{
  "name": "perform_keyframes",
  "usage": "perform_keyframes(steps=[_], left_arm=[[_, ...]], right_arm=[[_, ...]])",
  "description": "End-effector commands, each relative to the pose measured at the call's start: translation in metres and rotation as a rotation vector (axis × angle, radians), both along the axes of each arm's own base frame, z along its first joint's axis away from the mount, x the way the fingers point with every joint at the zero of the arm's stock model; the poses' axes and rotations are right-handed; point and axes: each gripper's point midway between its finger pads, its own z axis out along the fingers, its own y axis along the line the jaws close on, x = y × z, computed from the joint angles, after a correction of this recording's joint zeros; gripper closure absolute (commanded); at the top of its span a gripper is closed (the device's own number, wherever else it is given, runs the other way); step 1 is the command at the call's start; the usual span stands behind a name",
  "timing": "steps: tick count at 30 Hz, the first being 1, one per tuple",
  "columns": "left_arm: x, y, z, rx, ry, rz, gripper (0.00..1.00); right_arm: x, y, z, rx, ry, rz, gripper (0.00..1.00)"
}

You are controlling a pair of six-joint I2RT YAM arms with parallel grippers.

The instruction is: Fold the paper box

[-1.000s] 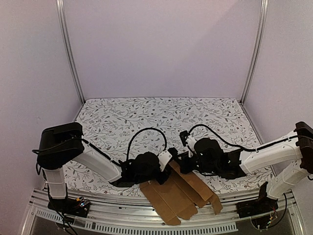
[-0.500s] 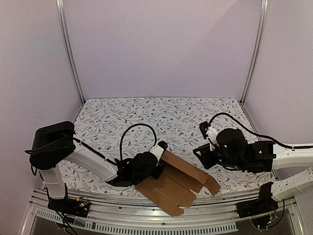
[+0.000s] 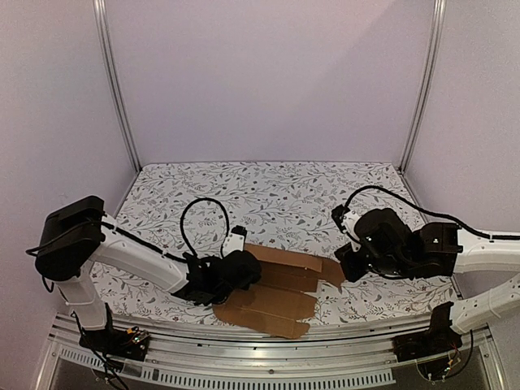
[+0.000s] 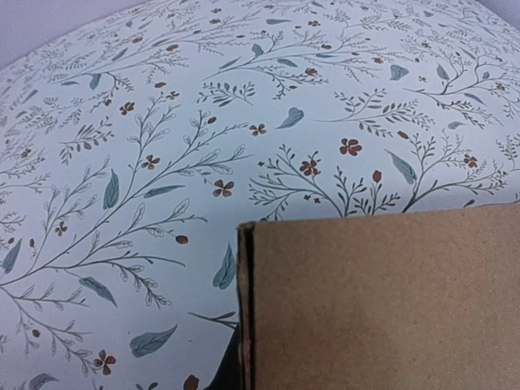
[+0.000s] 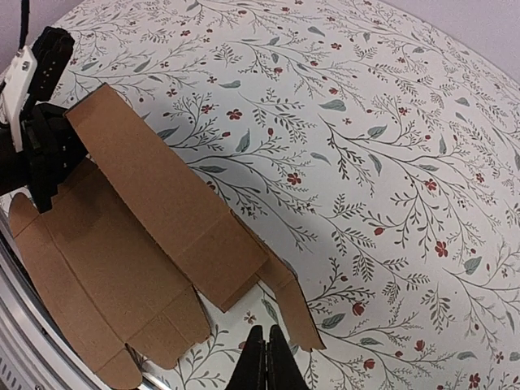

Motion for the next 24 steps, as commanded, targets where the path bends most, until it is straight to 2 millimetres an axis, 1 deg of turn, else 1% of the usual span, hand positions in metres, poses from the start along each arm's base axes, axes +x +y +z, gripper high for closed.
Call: perform_keyframes(steps=[1, 3, 6, 8, 12, 15, 22, 24], left_arm=[[-0.008, 0.019, -0.006, -0.016, 0.03, 0.122, 1.0], [-0.012, 0.015, -0.007, -0.031, 0.029, 0.124, 1.0], [-0.017, 0.009, -0.006, -0.03, 0.017, 0.11, 1.0], [-0.019, 0.007, -0.004, -0.027, 0.009, 0.104, 1.0], [-0.02, 0.006, -0.002, -0.027, 0.003, 0.101, 1.0], [-0.02, 0.006, -0.001, -0.034, 0.001, 0.101, 1.0], [-0.02, 0.003, -0.001, -0.044, 0.002, 0.094, 1.0], [-0.02, 0.004, -0.001, -0.043, 0.0, 0.094, 1.0]], right_arm=[[0.003, 0.014, -0.009, 0.015, 0.048, -0.009, 1.0], [0.008, 0.022, -0.015, 0.019, 0.056, -0.017, 1.0], [0.013, 0.034, -0.014, 0.057, 0.059, -0.013, 1.0], [0.018, 0.041, -0.013, 0.075, 0.06, -0.009, 1.0], [0.025, 0.051, -0.021, 0.065, 0.073, -0.006, 1.0], [0.03, 0.055, -0.03, 0.058, 0.084, -0.007, 1.0], [0.03, 0.056, -0.055, 0.049, 0.113, -0.028, 1.0], [0.032, 0.059, -0.06, 0.059, 0.119, -0.035, 1.0]])
